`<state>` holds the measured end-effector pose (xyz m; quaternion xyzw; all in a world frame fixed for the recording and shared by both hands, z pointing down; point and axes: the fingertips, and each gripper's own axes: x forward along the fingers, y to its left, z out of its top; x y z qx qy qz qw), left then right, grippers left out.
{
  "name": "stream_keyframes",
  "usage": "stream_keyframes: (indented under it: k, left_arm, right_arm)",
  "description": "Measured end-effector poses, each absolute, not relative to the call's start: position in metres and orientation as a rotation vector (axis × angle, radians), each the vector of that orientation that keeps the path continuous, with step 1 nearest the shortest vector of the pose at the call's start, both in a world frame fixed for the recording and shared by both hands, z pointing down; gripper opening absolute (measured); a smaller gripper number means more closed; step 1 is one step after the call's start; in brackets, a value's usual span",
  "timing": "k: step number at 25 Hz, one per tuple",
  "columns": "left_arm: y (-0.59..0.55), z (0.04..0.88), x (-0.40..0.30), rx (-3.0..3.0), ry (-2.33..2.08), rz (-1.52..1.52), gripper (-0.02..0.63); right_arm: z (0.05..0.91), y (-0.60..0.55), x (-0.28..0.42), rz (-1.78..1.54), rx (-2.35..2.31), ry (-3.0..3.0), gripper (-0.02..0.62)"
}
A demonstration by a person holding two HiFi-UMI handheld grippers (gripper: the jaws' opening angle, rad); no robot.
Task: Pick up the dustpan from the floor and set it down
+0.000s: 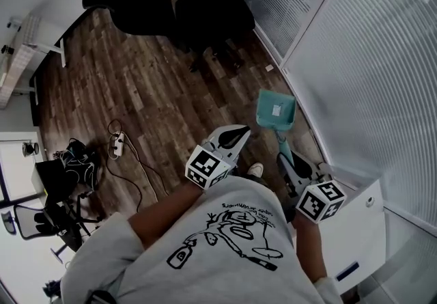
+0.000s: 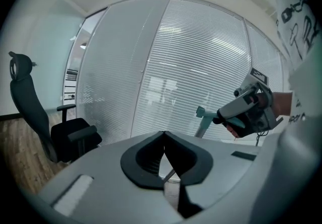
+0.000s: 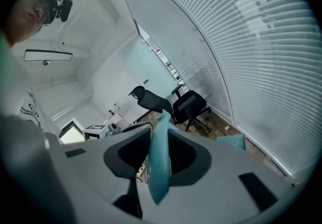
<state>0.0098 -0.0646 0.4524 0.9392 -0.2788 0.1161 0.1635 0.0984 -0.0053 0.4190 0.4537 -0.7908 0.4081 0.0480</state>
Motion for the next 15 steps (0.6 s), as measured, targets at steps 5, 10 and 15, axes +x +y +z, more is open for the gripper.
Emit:
stream_keyframes:
  k: [5,10,15]
  left_arm:
    - [-0.0654,0.4554,0.0115,2.665,-0.797,0.33,0.002]
    - [-0.0634,0.453,0.0162,2.667,-0.788,0.324,0.002]
    - [-0.0639,0.4512,0.016,2.664,-0.789,0.322,0.002]
  right_arm:
    - [0.4164,-0.0098,0.1004,1.223,1.386,-2.425,0.095]
    - [0.4175,-0.0115,0.1034,1.227,1.394,-2.423,0.095]
    - [0.4241,-0.0116,0.1045,1.249,1.396,-2.415,0.095]
